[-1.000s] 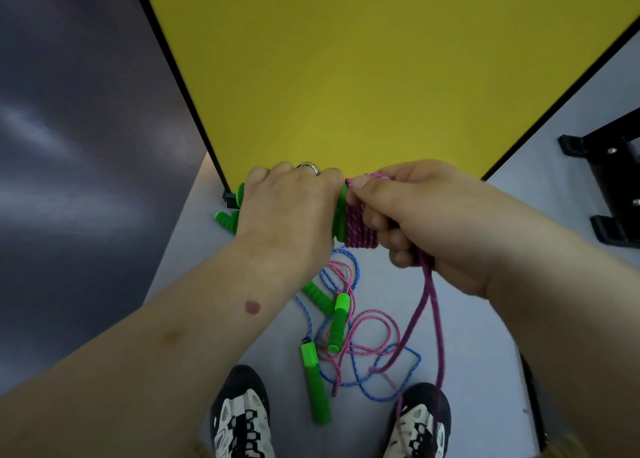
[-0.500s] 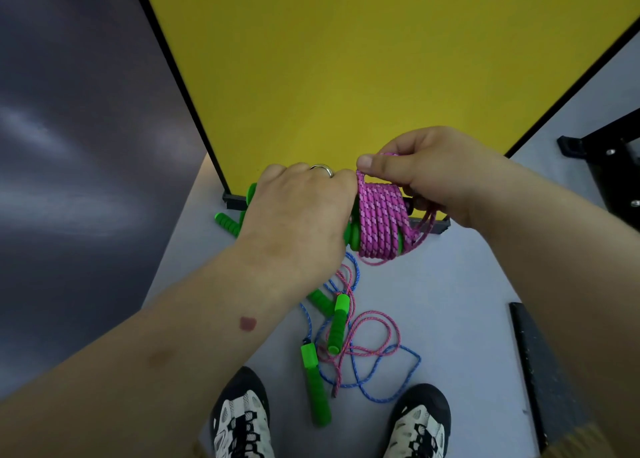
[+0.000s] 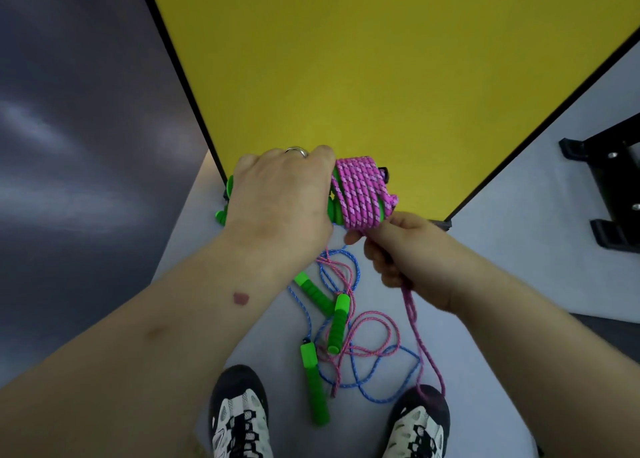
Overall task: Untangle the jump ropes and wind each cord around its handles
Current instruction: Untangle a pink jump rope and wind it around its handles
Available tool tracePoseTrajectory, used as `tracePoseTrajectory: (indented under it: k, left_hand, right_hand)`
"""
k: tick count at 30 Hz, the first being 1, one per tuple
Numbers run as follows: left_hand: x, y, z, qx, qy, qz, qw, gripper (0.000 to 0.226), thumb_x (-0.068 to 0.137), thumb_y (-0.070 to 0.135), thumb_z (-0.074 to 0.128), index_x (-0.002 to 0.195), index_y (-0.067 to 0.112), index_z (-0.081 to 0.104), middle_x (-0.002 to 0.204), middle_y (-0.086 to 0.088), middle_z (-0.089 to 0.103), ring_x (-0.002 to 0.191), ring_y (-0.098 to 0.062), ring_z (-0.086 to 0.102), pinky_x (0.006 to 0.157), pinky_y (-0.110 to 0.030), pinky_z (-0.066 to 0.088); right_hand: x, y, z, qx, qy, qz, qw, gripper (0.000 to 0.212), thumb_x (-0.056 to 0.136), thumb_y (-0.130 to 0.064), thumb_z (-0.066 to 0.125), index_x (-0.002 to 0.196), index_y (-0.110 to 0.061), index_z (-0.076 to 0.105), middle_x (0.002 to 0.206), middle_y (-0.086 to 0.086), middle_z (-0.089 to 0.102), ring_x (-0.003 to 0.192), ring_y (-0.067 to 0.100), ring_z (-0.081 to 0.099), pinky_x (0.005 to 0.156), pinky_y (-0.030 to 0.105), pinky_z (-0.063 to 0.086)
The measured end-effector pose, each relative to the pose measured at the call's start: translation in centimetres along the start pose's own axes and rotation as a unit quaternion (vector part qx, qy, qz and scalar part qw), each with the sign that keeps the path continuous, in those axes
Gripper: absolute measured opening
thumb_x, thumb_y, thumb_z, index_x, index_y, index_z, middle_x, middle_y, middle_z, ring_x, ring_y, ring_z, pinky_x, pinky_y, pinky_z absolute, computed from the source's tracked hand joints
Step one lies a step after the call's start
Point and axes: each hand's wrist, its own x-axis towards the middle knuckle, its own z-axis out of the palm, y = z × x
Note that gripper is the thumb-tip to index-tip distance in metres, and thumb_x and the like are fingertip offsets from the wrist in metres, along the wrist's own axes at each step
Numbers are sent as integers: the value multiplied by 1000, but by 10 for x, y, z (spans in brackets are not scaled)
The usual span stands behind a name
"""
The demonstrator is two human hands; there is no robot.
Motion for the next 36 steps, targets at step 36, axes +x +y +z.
tracePoseTrajectory:
  k: [36]
  left_hand:
    - [-2, -5, 7, 33, -31, -17, 999, 30, 70, 14, 67, 86, 25, 45, 73, 3, 37, 71, -27, 37, 62, -36, 28]
  right_hand:
    - [-35, -84, 11, -6, -7, -6, 1000, 18, 100, -25, 57, 90, -12, 64, 53, -3, 42, 42, 10, 31, 39, 21, 28]
